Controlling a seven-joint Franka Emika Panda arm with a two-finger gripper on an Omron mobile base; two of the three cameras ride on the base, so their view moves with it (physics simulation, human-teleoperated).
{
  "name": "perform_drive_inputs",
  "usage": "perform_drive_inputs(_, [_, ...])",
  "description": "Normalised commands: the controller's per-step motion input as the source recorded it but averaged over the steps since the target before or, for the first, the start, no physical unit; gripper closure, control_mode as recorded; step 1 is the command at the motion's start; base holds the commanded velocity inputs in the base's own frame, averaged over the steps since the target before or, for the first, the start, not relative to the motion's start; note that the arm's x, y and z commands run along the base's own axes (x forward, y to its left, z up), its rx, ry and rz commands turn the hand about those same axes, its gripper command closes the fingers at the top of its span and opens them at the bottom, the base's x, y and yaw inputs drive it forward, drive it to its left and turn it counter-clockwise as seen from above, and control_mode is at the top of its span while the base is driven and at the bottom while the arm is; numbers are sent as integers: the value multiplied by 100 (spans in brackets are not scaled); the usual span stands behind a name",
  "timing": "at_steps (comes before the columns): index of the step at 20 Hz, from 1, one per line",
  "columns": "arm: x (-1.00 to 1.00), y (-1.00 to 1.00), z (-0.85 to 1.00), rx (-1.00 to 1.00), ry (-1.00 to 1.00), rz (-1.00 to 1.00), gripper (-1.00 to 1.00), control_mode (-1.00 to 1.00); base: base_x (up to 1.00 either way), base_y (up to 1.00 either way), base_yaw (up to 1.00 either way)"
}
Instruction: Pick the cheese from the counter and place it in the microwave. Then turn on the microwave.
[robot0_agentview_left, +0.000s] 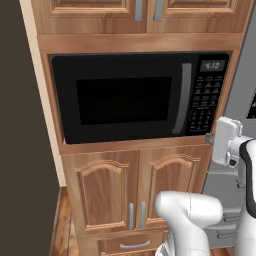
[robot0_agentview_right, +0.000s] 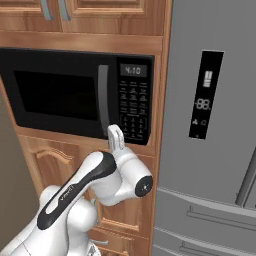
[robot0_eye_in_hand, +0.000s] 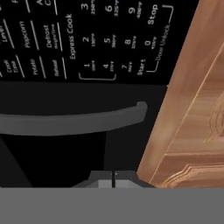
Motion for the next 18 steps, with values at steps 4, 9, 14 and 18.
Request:
perform_drive_inputs(4, [21,0,0,0,-5,0,100,-100,0,0,0])
perform_drive_inputs(9, [25,0,-2,1,-1,0,100,-100,0,0,0])
perform_drive_inputs(14, [21,-5,-7,2,0,0,100,-100,0,0,0])
perform_drive_inputs(18, [16,-19,-12,4,0,0,100,-100,0,0,0])
